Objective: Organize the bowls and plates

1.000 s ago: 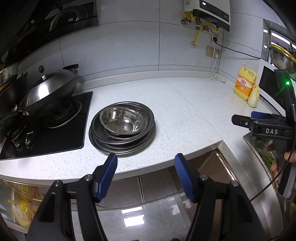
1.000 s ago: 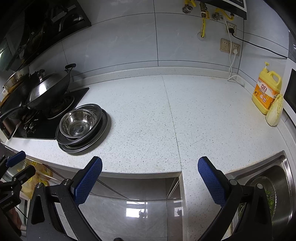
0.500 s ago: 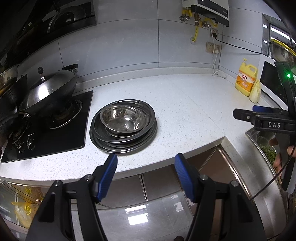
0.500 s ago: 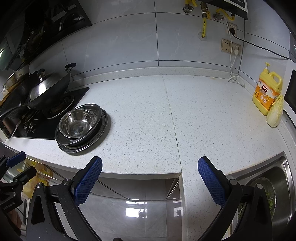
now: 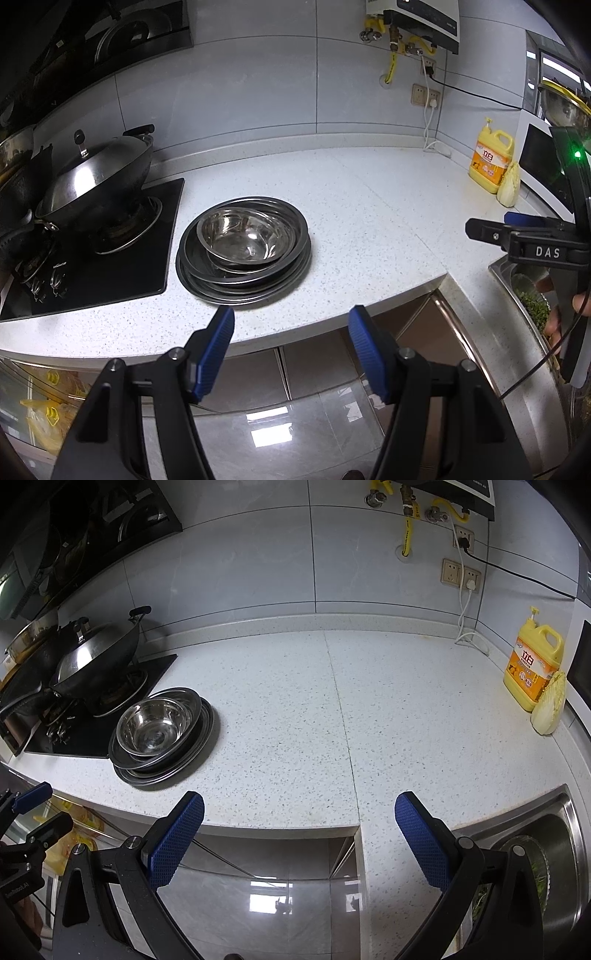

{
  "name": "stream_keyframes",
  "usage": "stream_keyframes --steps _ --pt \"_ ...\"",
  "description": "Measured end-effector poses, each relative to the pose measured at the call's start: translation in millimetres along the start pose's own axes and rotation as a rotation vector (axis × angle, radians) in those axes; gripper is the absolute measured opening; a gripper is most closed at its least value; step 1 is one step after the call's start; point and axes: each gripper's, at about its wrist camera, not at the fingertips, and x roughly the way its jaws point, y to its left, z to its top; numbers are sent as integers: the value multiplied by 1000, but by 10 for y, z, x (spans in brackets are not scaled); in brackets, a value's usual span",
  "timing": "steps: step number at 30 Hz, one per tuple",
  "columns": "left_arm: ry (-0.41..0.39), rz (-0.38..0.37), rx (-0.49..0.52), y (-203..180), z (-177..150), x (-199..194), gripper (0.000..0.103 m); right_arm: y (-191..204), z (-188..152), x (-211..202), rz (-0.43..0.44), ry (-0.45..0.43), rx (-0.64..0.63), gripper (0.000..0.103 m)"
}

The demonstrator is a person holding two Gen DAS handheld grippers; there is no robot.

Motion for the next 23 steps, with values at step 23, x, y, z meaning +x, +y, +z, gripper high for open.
stream_keyframes --steps 23 --pt "-12 25 -17 -32 -18 -7 63 -10 11 56 1 6 -7 102"
